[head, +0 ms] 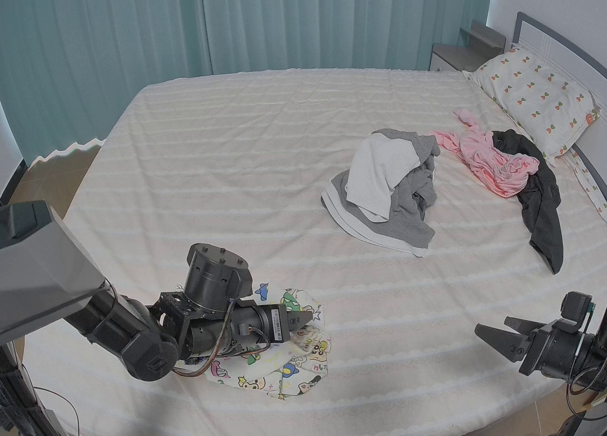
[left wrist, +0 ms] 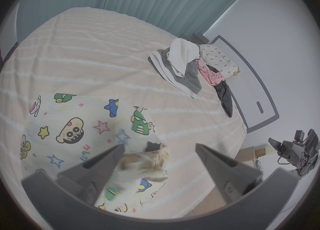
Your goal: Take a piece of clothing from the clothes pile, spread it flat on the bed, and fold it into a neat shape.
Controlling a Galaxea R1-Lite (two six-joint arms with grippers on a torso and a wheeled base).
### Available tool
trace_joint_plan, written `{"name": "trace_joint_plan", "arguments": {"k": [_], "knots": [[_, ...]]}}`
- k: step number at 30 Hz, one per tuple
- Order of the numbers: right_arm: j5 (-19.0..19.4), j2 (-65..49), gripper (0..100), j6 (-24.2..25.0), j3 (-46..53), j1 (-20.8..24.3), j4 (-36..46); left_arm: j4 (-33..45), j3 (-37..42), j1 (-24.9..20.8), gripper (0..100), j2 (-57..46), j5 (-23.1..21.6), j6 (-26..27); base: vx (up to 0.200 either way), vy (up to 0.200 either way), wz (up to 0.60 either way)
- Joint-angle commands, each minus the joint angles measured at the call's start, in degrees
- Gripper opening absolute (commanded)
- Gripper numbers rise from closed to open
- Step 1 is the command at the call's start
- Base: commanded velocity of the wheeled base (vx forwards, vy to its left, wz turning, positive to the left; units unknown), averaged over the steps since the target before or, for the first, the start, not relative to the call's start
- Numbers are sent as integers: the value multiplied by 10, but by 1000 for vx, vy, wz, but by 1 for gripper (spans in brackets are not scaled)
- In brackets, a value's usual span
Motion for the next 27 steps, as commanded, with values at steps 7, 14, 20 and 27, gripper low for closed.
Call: {"name": "trace_joint_plan", "arguments": {"k": [7,14,20,27], "knots": [[1,1,100,0,1,0,1,0,40,4,100,-83,-1,-36,0,0,0],[2,4,100,0,4,1,1,-14,164,30,100,-185,-2,-41,0,0,0],[15,5,100,0,7,1,1,-72,247,70,100,-244,-17,-86,-67,0,0],[28,7,100,0,13,1,1,-109,309,137,100,-289,-97,-112,-29,0,0]]}}
